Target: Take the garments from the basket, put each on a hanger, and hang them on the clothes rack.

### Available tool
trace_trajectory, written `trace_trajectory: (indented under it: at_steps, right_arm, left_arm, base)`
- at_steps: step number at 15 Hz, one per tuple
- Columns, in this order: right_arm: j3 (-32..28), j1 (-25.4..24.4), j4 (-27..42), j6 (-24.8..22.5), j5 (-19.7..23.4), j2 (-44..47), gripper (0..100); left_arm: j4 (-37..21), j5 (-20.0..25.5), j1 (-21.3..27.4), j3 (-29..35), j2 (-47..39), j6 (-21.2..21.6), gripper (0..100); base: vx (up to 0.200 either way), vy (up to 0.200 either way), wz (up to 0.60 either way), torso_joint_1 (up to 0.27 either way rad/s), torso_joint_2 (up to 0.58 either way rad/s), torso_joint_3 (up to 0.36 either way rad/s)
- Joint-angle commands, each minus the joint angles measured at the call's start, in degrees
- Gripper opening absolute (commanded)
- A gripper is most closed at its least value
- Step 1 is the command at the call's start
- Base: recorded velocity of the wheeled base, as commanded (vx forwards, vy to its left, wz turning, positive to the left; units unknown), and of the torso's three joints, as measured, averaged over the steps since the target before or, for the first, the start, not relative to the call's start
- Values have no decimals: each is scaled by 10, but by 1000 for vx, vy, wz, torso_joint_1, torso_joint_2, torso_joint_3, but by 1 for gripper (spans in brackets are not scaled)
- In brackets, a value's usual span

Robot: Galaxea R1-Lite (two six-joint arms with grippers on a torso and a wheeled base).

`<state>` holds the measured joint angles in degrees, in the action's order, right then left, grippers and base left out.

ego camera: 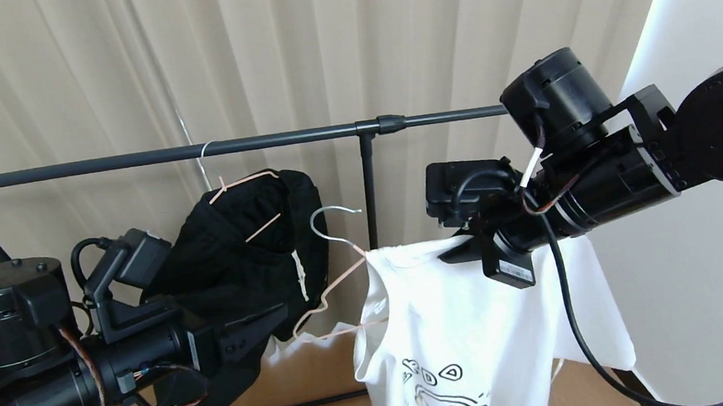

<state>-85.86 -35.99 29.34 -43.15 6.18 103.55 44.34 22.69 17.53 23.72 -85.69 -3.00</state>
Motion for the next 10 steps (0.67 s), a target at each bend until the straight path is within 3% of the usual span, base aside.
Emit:
trace_trajectory:
  at_steps: [1,6,10]
  right_arm:
    - [32,-6,-39,0,-25,-13,0]
    - [94,-22,-159,33,-105,-39,0]
    - [146,-27,-254,37,-108,-63,0]
  left_arm:
    - [-9,-4,8,4,-15,1,100]
    - [-12,-92,58,4,-62,3,100]
    - [-8,-167,96,4,-97,2,100]
  base:
    - [0,0,0,0,0,0]
    - [0,0,0,0,0,0]
    - [0,0,0,0,0,0]
